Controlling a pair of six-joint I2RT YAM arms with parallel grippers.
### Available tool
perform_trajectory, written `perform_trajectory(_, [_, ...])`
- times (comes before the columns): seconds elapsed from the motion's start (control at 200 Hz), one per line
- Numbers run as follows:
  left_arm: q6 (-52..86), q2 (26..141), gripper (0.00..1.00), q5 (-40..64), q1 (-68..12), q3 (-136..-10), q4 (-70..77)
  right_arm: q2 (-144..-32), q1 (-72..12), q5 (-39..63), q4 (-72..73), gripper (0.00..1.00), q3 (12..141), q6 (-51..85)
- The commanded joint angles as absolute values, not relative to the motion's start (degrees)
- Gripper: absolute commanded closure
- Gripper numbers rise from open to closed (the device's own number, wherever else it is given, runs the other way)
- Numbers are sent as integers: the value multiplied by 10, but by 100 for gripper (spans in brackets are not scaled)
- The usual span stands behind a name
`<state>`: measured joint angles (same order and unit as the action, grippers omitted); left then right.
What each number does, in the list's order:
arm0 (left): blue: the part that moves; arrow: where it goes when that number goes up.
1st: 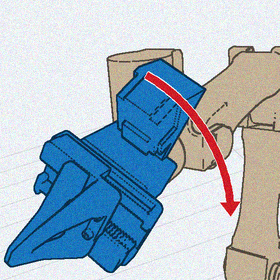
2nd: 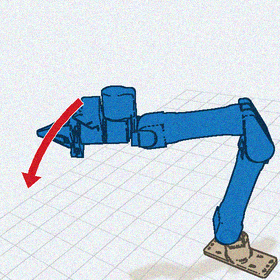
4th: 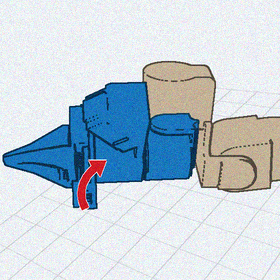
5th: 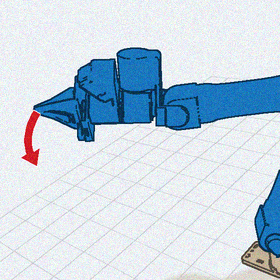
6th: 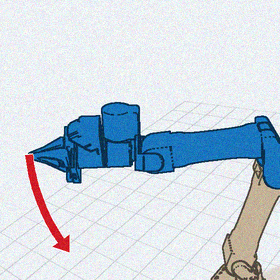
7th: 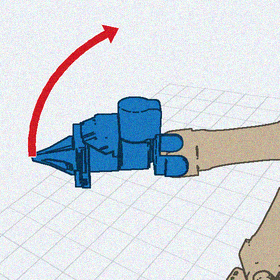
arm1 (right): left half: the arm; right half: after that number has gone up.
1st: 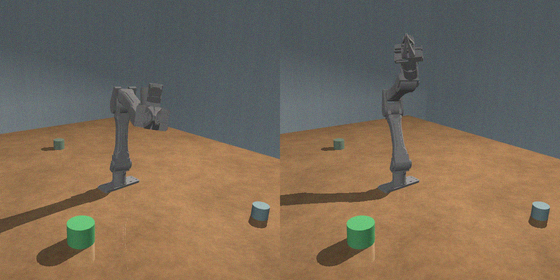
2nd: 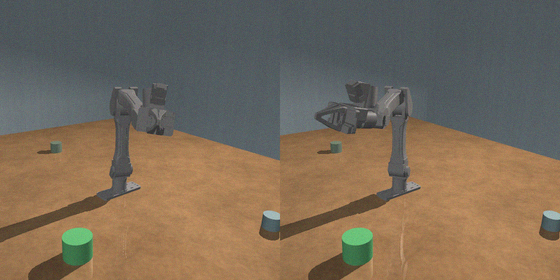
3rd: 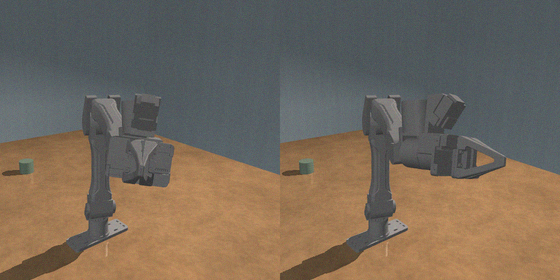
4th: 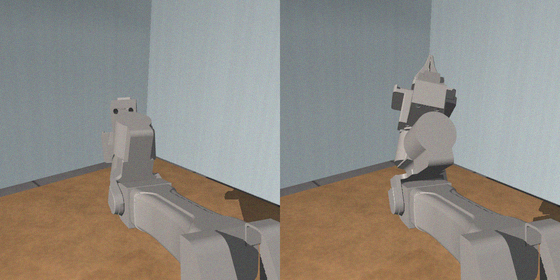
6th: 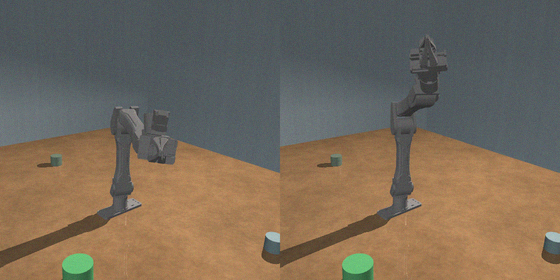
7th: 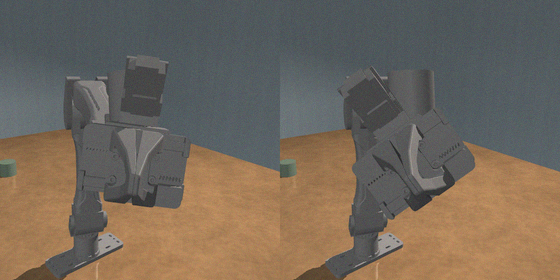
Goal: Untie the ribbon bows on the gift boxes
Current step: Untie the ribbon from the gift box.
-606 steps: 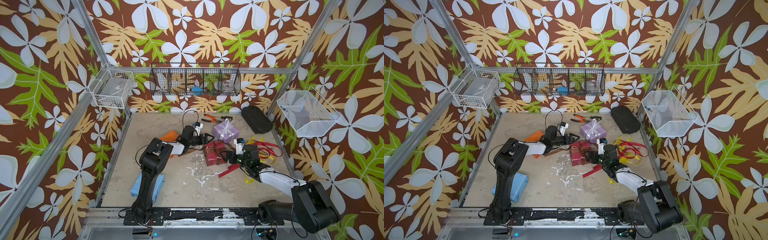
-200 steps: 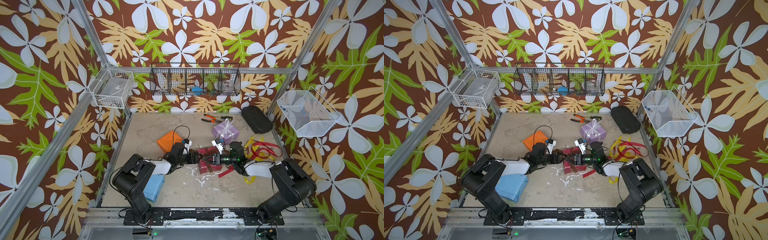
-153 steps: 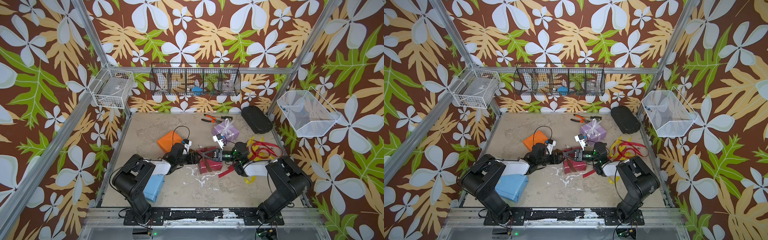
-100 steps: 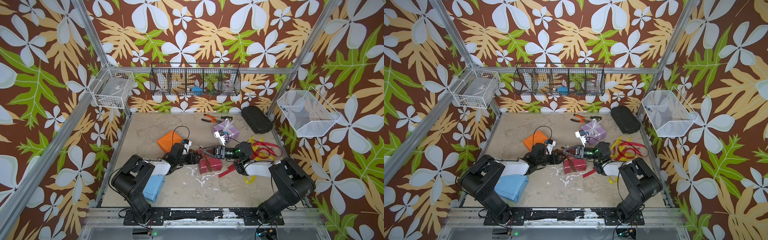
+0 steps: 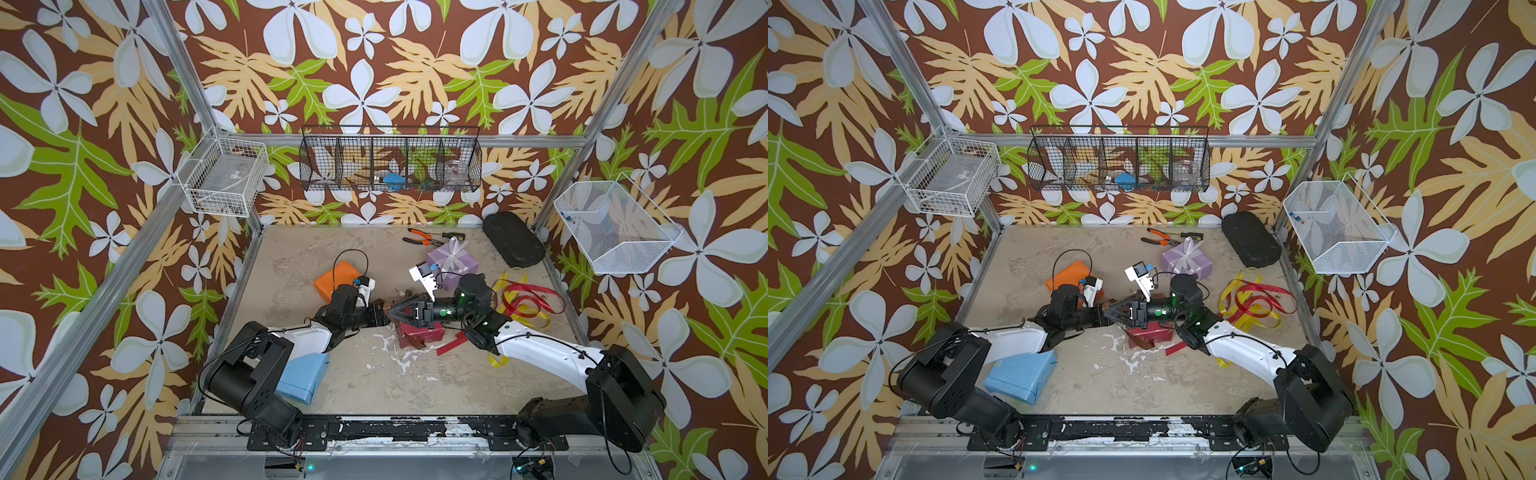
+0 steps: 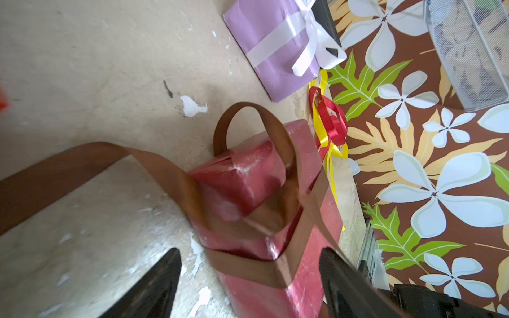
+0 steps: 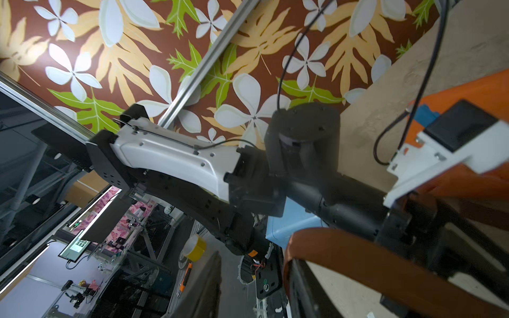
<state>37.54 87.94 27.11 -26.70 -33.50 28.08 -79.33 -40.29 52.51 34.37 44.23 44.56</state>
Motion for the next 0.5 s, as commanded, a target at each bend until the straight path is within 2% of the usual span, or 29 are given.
perform_trajectory(0.0, [387,855,17,275,-240,-312,272,-801,-439,477,220,58,452,341])
perform_trajectory(0.025, [387,848,14,268,-232,-306,267,-805,-445,468,207,58,453,332])
perform_trajectory(0.05, [386,842,3,260,-225,-299,262,-809,-451,459,194,58,451,325])
perform_trajectory(0.065, [385,837,1,256,-220,-296,257,-810,-456,455,187,58,450,320])
perform_trajectory(0.255, [365,785,0,181,-197,-286,206,-843,-474,397,109,58,443,276])
perform_trajectory(0.37, [346,761,0,144,-197,-301,177,-849,-474,315,38,56,456,245])
perform_trajectory(0.495, [339,749,0,132,-197,-310,171,-833,-474,180,-39,44,476,227])
